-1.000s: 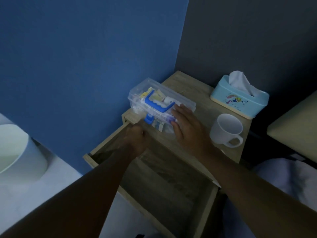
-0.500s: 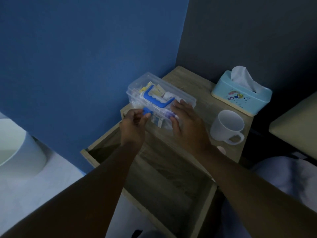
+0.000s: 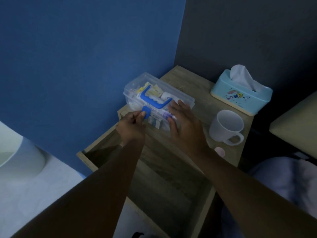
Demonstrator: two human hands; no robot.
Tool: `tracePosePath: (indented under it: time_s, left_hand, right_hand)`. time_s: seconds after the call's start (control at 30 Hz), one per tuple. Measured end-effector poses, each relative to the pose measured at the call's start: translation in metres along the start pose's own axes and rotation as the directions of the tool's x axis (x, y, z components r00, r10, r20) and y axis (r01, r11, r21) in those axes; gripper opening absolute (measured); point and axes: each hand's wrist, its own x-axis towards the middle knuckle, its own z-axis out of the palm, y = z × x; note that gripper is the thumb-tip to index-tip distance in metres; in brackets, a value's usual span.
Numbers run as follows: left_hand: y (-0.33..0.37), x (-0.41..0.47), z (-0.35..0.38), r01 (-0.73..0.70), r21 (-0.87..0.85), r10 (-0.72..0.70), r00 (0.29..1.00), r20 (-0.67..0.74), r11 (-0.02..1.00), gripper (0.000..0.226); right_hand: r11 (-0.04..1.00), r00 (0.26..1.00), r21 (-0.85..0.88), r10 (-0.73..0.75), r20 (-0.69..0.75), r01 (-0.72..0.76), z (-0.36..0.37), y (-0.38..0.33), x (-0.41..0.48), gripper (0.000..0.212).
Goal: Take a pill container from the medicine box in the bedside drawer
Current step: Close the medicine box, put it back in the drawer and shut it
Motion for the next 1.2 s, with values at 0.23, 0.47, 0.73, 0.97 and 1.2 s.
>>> tracePosePath:
  time_s: [0.23,0.47,0.73,0.97,1.2]
  left_hand:
    - [0.002,-0.022,0.014,-0.086,0.266,0.091,0.996,-0.005,0.96,0.03]
    - [-0.001,-0.025,0.006,-0.232,0.469,0.154,0.968,0.198,0.852,0.028]
    - [0.025,0.004,-0.021,-0.324,0.426,0.31,0.945,0.105,0.845,0.043]
    - [0.069,0.047,-0.033,-0.574,0.542,0.365,0.815,0.449,0.614,0.054]
    - [0.078,0.086,-0.01,-0.468,0.638,0.141,0.858,0.494,0.611,0.064]
  right_hand:
    - [0.999,1.0,0.047,0.005,0.025,-0.006,-0.003,0.003,0.001,0.035]
    - [0.995,0.998,0.095,0.023,0.063,-0.029,-0.008,0.004,0.001,0.035]
    - [0.99,0.986,0.126,0.048,0.158,-0.068,-0.018,0.0,0.001,0.041]
    - [0.984,0.983,0.081,0.153,0.099,-0.161,-0.014,-0.005,-0.004,0.054]
    - [0.937,0.934,0.025,0.344,0.096,-0.348,0.003,-0.008,-0.005,0.064]
